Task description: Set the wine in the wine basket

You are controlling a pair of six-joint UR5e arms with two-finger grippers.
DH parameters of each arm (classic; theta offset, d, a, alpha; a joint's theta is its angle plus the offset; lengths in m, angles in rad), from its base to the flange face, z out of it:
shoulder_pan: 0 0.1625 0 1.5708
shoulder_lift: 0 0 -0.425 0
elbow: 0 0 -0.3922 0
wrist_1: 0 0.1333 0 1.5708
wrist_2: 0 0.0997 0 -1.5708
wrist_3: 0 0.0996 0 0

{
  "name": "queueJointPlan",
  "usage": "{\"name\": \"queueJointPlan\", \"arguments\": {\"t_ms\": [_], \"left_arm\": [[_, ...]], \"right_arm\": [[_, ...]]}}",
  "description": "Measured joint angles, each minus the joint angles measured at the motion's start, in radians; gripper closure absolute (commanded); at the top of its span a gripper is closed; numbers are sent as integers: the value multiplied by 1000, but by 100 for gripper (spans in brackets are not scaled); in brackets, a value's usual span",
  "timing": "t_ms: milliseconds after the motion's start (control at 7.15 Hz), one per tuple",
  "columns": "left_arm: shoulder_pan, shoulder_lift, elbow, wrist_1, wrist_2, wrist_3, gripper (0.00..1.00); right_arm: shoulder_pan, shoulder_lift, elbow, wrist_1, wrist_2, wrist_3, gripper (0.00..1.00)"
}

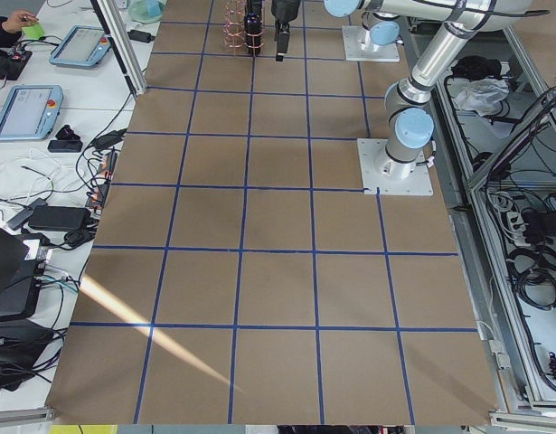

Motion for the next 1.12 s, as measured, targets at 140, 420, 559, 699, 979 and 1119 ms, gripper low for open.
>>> {"name": "queueJointPlan", "arguments": {"t_ms": [140,420,559,699,979,1119], "left_arm": [[0,0,-1,0,0,0,0],[0,0,-1,0,0,0,0],[0,0,-1,0,0,0,0],[0,0,-1,0,0,0,0],[0,0,-1,0,0,0,0],[0,0,-1,0,0,0,0]], "right_arm": [[31,-28,0,37,-1,51,0],[93,-50,7,76,-2,144,0],[105,-50,9,78,-2,163,0],[110,-51,10,79,0,171,0],[109,-49,9,80,-11,155,0],[99,-46,8,75,-23,125,0]]}}
